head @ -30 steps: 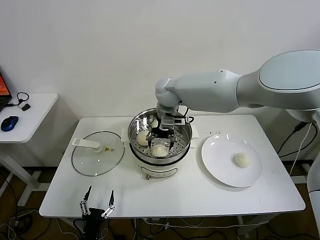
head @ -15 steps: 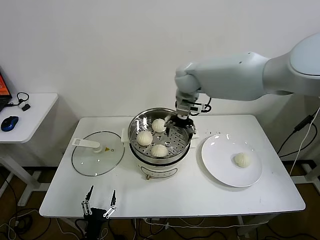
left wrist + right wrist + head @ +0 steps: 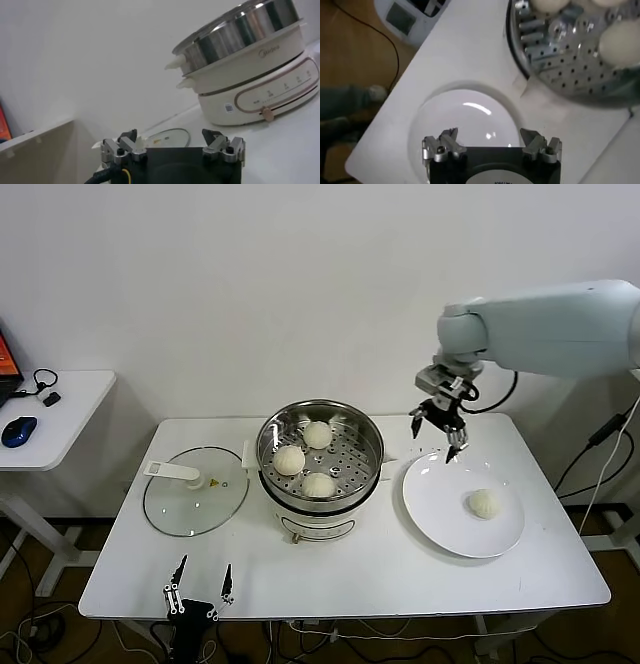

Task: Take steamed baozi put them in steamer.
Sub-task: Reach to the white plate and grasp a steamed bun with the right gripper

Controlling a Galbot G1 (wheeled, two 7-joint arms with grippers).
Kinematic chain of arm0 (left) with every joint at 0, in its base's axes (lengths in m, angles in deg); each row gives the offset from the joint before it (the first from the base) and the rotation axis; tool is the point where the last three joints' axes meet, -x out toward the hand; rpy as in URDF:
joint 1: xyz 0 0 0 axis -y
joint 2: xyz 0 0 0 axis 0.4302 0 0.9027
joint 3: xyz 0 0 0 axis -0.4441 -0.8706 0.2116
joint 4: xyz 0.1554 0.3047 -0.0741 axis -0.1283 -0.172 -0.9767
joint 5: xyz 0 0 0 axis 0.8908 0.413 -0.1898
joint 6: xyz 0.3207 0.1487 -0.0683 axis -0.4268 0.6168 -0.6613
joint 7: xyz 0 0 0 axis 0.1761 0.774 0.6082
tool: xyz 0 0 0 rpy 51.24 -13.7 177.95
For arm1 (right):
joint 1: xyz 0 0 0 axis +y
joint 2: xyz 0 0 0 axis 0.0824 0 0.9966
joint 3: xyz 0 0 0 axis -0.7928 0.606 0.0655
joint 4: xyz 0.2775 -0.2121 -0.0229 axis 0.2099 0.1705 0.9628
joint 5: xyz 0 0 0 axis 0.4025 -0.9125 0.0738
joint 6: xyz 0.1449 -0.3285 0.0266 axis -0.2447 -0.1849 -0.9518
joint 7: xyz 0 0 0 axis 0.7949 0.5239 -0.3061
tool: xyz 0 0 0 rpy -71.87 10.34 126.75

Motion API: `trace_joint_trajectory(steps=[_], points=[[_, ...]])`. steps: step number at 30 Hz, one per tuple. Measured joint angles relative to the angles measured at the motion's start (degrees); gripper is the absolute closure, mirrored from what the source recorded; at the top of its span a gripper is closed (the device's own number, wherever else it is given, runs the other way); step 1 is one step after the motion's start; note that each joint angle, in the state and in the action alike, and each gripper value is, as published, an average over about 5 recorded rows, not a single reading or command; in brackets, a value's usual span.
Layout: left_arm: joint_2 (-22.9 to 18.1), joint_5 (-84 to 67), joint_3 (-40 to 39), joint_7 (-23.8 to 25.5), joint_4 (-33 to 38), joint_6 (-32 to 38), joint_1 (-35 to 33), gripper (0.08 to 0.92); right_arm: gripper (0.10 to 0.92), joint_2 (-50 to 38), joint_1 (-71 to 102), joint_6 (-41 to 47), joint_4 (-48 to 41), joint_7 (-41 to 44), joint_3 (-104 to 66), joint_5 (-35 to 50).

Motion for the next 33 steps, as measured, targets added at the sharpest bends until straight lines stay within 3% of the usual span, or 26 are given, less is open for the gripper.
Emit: trace_joint_trajectory(steps=[19,33], points=[[0.0,0.3,0.9,0.0,-0.1,-0.2,-0.2,0.177,0.203,-13.3,11.8,6.7,-6.6,-0.8,-7.8,-11.1],[0.0,0.8,1.0,-0.1,0.0,-0.2,-0.5,0.177,0.203,-16.9,25.6,7.9,-12.9,-1.7,-20.6,-19.4]])
